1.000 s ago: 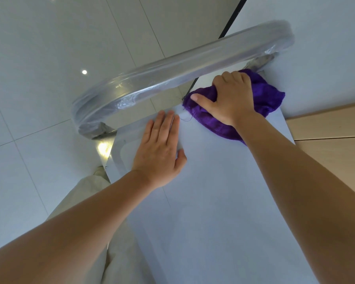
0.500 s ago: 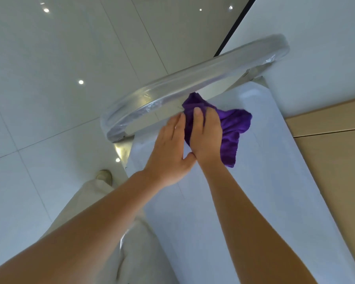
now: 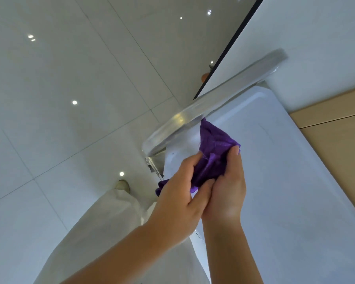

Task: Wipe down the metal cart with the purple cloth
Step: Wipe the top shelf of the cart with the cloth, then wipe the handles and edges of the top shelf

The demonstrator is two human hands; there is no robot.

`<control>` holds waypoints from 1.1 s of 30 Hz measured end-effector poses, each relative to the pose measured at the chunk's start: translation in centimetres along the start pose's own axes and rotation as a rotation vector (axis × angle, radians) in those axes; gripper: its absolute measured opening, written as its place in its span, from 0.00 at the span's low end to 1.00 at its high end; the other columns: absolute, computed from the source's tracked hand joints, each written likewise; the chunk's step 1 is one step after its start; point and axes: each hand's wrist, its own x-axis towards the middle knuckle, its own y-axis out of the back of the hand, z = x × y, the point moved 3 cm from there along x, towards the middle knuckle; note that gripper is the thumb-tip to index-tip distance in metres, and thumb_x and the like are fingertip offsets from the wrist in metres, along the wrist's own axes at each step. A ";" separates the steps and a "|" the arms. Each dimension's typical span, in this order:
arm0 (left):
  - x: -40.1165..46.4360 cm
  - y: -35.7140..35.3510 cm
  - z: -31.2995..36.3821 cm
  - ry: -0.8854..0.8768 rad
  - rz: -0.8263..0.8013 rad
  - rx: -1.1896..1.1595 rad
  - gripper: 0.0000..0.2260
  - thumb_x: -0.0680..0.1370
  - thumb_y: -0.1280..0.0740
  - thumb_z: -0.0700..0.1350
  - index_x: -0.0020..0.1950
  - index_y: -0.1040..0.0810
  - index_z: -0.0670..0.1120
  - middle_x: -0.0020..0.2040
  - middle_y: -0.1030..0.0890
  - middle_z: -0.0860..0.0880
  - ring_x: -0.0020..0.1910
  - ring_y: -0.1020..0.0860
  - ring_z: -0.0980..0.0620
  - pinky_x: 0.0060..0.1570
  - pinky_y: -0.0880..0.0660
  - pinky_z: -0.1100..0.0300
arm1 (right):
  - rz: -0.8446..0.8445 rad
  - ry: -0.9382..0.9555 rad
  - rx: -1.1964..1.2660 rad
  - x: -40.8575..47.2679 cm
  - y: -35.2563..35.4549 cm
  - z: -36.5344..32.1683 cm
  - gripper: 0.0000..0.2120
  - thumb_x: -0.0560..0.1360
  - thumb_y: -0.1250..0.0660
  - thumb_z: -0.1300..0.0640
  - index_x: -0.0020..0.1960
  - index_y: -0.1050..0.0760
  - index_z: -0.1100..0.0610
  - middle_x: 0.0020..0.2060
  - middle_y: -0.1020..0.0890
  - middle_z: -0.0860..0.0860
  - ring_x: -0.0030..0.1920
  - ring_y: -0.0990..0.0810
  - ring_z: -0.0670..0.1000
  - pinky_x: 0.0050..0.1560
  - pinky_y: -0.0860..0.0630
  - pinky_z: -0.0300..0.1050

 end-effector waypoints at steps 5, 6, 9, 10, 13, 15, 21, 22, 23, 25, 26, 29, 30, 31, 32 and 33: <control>-0.6 4.2 2.8 -0.192 -0.038 0.183 0.10 0.76 0.43 0.55 0.55 0.33 0.69 0.48 0.21 0.61 0.42 0.20 0.61 0.40 0.24 0.66 | 0.194 0.362 -0.042 -5.1 -3.1 -1.1 0.16 0.79 0.48 0.42 0.45 0.26 0.50 0.38 0.21 0.46 0.42 0.22 0.46 0.45 0.26 0.39; -0.4 5.1 3.6 -0.235 -0.048 0.201 0.09 0.76 0.43 0.54 0.55 0.32 0.65 0.47 0.21 0.60 0.41 0.20 0.61 0.38 0.23 0.64 | 0.217 0.475 -0.018 -5.8 -4.0 -1.4 0.17 0.77 0.48 0.42 0.52 0.26 0.50 0.49 0.20 0.51 0.53 0.22 0.51 0.55 0.26 0.47; 1.2 7.7 5.6 -0.382 0.031 0.235 0.09 0.78 0.42 0.46 0.58 0.32 0.55 0.45 0.23 0.66 0.39 0.22 0.65 0.35 0.26 0.70 | 0.265 0.746 0.018 -6.2 -5.9 -1.8 0.18 0.76 0.48 0.49 0.65 0.33 0.48 0.66 0.32 0.64 0.67 0.34 0.64 0.66 0.36 0.64; 2.1 8.5 5.9 -0.402 0.081 0.235 0.09 0.78 0.41 0.45 0.57 0.32 0.55 0.45 0.24 0.69 0.40 0.23 0.67 0.36 0.28 0.74 | 0.288 0.813 -0.006 -5.9 -6.3 -1.8 0.19 0.76 0.47 0.52 0.66 0.35 0.49 0.68 0.34 0.63 0.69 0.36 0.61 0.68 0.37 0.61; 6.1 10.3 5.0 -0.380 0.133 0.321 0.08 0.79 0.40 0.43 0.55 0.29 0.54 0.45 0.24 0.66 0.43 0.26 0.69 0.41 0.32 0.77 | 0.347 1.005 -0.200 -4.8 -7.1 -1.0 0.21 0.75 0.45 0.63 0.68 0.39 0.59 0.68 0.38 0.60 0.72 0.40 0.53 0.71 0.41 0.52; 8.5 10.9 3.4 -0.301 0.087 0.393 0.08 0.79 0.40 0.44 0.57 0.26 0.50 0.47 0.23 0.57 0.44 0.27 0.64 0.43 0.32 0.74 | 0.339 1.108 -0.330 -4.2 -7.7 0.4 0.20 0.74 0.44 0.68 0.65 0.37 0.61 0.66 0.37 0.62 0.71 0.39 0.52 0.70 0.40 0.45; 10.7 10.9 1.3 -0.057 0.002 0.214 0.05 0.79 0.37 0.42 0.47 0.25 0.51 0.36 0.23 0.59 0.35 0.25 0.64 0.37 0.30 0.71 | 0.232 1.100 -0.708 -1.7 -10.8 5.9 0.17 0.80 0.44 0.59 0.68 0.38 0.58 0.70 0.40 0.58 0.75 0.48 0.53 0.74 0.48 0.48; 10.9 10.8 1.2 -0.035 0.001 0.193 0.03 0.79 0.37 0.42 0.48 0.25 0.50 0.37 0.23 0.58 0.35 0.25 0.64 0.37 0.29 0.70 | 0.269 1.098 -0.763 -1.0 -11.1 6.4 0.18 0.81 0.46 0.55 0.69 0.38 0.58 0.70 0.40 0.58 0.76 0.51 0.52 0.75 0.49 0.47; 11.1 10.8 1.1 -0.018 0.016 0.174 0.02 0.78 0.36 0.43 0.49 0.25 0.49 0.38 0.22 0.57 0.36 0.24 0.64 0.38 0.28 0.70 | 0.311 1.105 -0.814 -0.3 -11.2 6.7 0.18 0.81 0.45 0.54 0.69 0.38 0.58 0.70 0.40 0.59 0.76 0.53 0.52 0.75 0.50 0.47; 11.4 11.1 0.9 0.019 0.062 0.133 0.04 0.78 0.36 0.43 0.52 0.25 0.48 0.40 0.22 0.57 0.38 0.24 0.65 0.38 0.28 0.71 | 0.393 1.130 -0.890 0.5 -11.4 6.7 0.20 0.78 0.41 0.56 0.69 0.37 0.58 0.69 0.39 0.59 0.76 0.55 0.52 0.75 0.49 0.48; 11.5 11.3 0.7 0.043 0.076 0.109 0.05 0.78 0.36 0.43 0.53 0.25 0.48 0.42 0.22 0.57 0.39 0.24 0.66 0.39 0.28 0.72 | 0.426 1.148 -0.926 0.7 -11.4 6.6 0.22 0.76 0.38 0.57 0.68 0.37 0.58 0.69 0.39 0.59 0.76 0.54 0.52 0.75 0.48 0.49; 11.3 11.8 0.0 0.106 0.090 0.033 0.06 0.78 0.38 0.42 0.54 0.26 0.51 0.46 0.22 0.57 0.42 0.23 0.66 0.40 0.27 0.72 | 0.480 1.197 -1.000 1.6 -11.2 5.5 0.28 0.70 0.30 0.56 0.67 0.35 0.56 0.68 0.38 0.59 0.74 0.48 0.58 0.74 0.46 0.51; 11.0 11.9 -0.2 0.119 0.083 0.008 0.07 0.79 0.39 0.42 0.54 0.26 0.52 0.47 0.22 0.58 0.44 0.22 0.66 0.40 0.27 0.72 | 0.486 1.211 -0.996 2.0 -11.1 5.1 0.30 0.68 0.28 0.56 0.67 0.35 0.56 0.68 0.38 0.60 0.73 0.47 0.59 0.74 0.46 0.52; 10.8 11.7 -0.3 0.122 0.067 -0.011 0.09 0.79 0.40 0.41 0.56 0.27 0.52 0.48 0.22 0.58 0.45 0.22 0.66 0.40 0.27 0.72 | 0.491 1.219 -0.982 2.3 -11.1 4.7 0.31 0.67 0.26 0.56 0.67 0.34 0.55 0.68 0.38 0.60 0.72 0.47 0.61 0.74 0.46 0.52; 10.5 11.6 -0.4 0.118 0.048 -0.030 0.10 0.80 0.41 0.41 0.58 0.27 0.53 0.50 0.22 0.59 0.48 0.23 0.66 0.42 0.27 0.73 | 0.496 1.215 -0.960 2.5 -11.1 4.3 0.32 0.66 0.25 0.56 0.66 0.34 0.55 0.68 0.39 0.60 0.72 0.46 0.64 0.74 0.46 0.53; 10.4 11.5 -0.6 0.104 0.029 -0.041 0.11 0.80 0.42 0.41 0.60 0.28 0.53 0.53 0.23 0.60 0.50 0.23 0.66 0.45 0.27 0.73 | 0.499 1.197 -0.931 2.5 -11.2 4.0 0.32 0.66 0.25 0.57 0.66 0.33 0.56 0.68 0.39 0.61 0.72 0.46 0.66 0.74 0.46 0.54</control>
